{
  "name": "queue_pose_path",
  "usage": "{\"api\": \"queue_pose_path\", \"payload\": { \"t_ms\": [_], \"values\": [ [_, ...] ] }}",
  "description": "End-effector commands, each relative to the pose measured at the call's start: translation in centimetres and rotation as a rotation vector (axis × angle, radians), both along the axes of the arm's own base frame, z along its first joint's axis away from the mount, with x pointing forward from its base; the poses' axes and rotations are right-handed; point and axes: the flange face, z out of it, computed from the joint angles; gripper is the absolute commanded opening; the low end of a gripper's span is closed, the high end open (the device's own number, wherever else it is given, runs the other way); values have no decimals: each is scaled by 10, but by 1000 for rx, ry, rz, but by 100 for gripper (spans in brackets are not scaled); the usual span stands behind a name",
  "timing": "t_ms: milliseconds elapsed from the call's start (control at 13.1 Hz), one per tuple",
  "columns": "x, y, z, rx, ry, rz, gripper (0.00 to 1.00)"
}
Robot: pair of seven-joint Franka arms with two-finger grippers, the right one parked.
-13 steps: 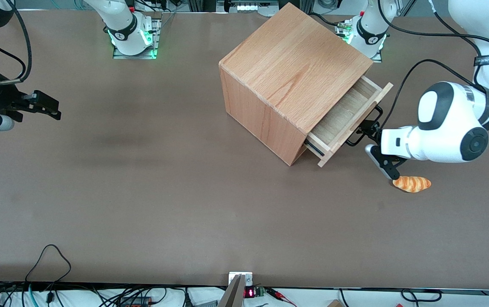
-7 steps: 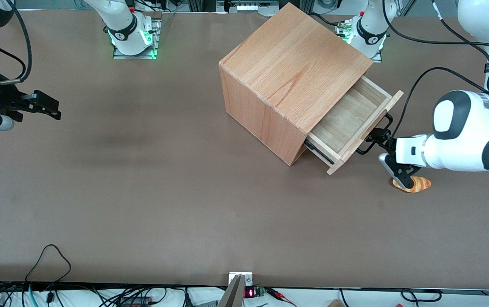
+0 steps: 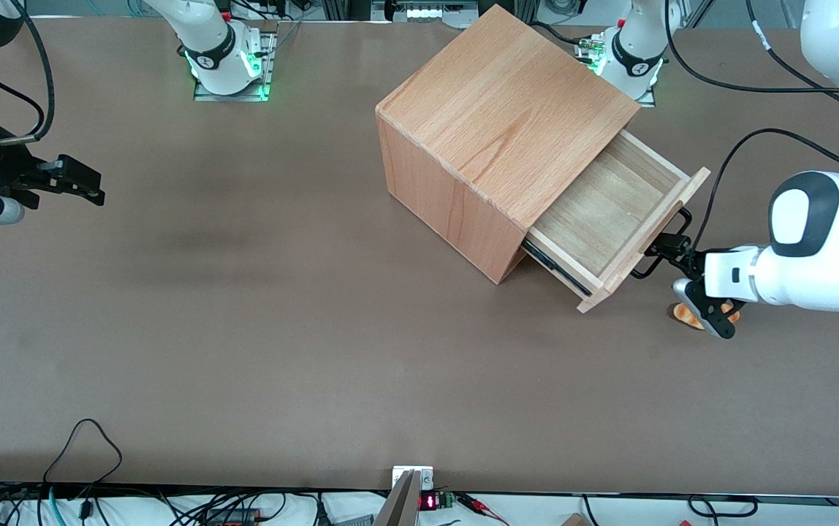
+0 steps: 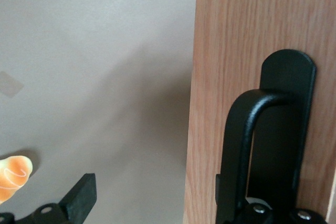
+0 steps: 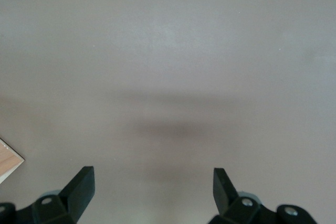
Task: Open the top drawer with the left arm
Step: 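Pull the handle with the left gripper, sliding the drawer outward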
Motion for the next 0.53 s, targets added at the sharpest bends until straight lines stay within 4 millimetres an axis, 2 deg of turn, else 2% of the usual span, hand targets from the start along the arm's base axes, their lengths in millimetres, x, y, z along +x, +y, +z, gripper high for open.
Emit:
{"api": "queue_pose_path", "payload": {
  "t_ms": [0, 228, 457],
  "values": [
    [6, 23, -21, 44, 16, -16, 100],
    [14, 34, -20, 41, -1, -15, 100],
    [14, 35, -21, 42, 1, -14, 100]
  ]
}}
